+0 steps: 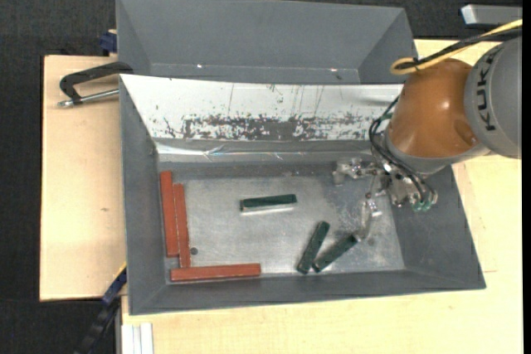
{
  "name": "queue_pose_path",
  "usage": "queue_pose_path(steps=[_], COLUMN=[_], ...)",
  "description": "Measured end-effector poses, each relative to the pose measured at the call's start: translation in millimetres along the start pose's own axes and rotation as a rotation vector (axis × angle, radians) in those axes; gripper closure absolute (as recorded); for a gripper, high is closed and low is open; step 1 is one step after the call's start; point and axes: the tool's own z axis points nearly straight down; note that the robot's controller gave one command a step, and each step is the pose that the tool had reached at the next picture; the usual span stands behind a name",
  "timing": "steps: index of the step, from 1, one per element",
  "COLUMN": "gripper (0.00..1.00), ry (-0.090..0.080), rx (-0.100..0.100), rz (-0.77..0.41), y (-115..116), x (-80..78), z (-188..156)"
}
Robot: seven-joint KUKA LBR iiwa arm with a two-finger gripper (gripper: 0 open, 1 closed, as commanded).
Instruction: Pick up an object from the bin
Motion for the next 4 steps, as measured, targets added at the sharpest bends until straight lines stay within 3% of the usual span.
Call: queue_pose_path(steps=[1, 2, 3, 4], gripper=[0.00, 0.00, 1.00, 0.00], ry=[0.008, -0.001, -0.001, 0.000], rx=[-0.001, -0.001, -0.003, -0.001], rz=[-0.043, -0.215, 0.056, 0.057], y=[37, 63, 124, 122], x=[-20.2, -8.5, -48.6, -47.9], z=[20, 17, 17, 17])
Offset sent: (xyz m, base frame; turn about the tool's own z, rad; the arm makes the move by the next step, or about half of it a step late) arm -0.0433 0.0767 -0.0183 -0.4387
